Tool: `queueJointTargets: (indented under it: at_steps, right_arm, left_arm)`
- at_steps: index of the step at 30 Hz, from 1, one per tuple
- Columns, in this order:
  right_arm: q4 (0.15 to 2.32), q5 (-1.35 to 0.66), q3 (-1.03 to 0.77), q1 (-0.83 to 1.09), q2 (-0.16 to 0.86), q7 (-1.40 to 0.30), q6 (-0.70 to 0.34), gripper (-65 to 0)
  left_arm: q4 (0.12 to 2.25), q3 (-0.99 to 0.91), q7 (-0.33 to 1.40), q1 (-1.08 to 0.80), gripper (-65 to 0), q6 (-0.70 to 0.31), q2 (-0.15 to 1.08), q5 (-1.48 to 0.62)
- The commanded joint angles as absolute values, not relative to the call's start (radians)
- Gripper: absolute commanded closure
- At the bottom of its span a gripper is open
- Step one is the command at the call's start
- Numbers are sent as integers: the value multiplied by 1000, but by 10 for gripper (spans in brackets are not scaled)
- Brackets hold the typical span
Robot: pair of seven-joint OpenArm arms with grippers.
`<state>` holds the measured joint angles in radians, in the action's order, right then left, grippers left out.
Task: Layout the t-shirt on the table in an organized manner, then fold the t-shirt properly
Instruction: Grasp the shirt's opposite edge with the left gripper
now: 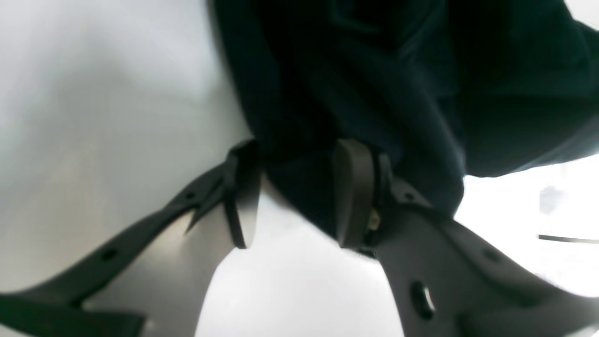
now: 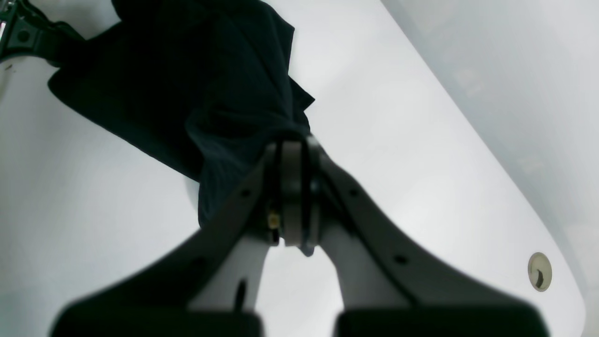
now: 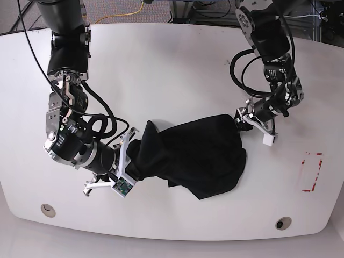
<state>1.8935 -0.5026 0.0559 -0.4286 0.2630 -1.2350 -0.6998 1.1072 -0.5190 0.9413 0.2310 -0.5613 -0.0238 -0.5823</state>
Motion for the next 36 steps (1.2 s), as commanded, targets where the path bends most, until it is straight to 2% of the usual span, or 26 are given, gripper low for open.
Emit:
queueJointTargets:
  at_steps: [1,12,18,20,21,22,24,32,36]
  right_arm:
    - [1911,-516,50,-456,271,-1214,-698,0]
    - [1911,-516,50,-456,268,-1214,-698,0]
    - [1911,-516,50,-456,269,-1214,-698,0]
    - [1911,-516,50,-456,269,-1214,-698,0]
    - [1911,-516,48,-456,269,-1214,-698,0]
    - [1911,-516,36,-456,269,-1214,-698,0]
    - [1911,-516,12,-455,266,-1214,-698,0]
    - [1911,-518,-56,-461,266,-1216,-698,0]
    - [1911,-518,-94,-463,271,-1216,-698,0]
  left_arm:
    - [1089,-519,928,266,-242,-562,-19,-585]
    - [1049,-512,921,300,-239,-559,-21,-584]
    - [1049,-469,920,305,-235,-490,-21,-585]
    - [1049,-467,920,308,-189,-470,-21,-587]
    - [1049,-466,918,309,-149,-461,-21,-585]
    - [1049,-466,915,311,-76,-449,-21,-585]
    - [1049,-463,912,312,0,-440,-21,-585]
    - [1073,-463,912,331,0,-440,-18,-590]
    - [1181,-463,929,331,0,-440,-18,-591]
